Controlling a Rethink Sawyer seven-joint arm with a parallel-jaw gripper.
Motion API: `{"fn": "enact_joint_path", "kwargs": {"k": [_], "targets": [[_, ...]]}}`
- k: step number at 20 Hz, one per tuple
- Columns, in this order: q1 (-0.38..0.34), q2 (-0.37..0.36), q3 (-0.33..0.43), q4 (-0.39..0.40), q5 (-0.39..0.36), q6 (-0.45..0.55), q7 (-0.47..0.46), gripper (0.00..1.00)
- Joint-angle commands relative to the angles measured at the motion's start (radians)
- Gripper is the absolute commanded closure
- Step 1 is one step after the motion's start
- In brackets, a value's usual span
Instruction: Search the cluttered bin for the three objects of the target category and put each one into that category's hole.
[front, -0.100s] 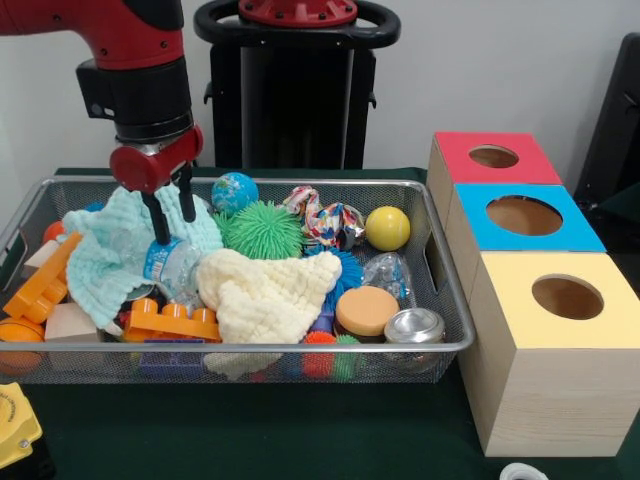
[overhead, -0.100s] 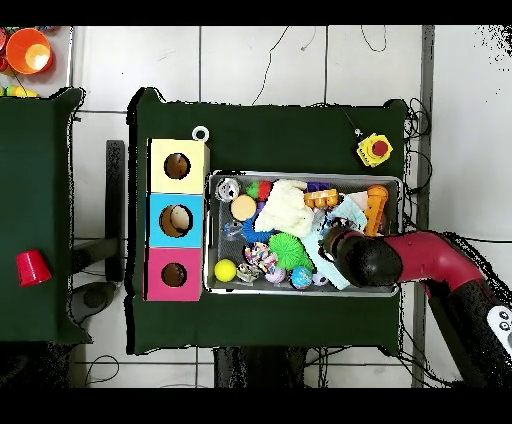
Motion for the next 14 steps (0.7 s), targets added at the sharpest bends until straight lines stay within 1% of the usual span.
{"fn": "enact_joint_path", "kwargs": {"k": [1,4,10,14], "targets": [[-0.008,0.02,0.024,-0.085,-0.056,-0.057,-0.066,0.0],[-0.006,0.04,0.021,-0.1,-0.061,-0.068,-0.063,0.0],[-0.005,0.102,0.013,-0.145,-0.072,-0.079,-0.086,0.0],[0.011,0.133,0.001,-0.166,-0.08,-0.084,-0.081,0.0]]}}
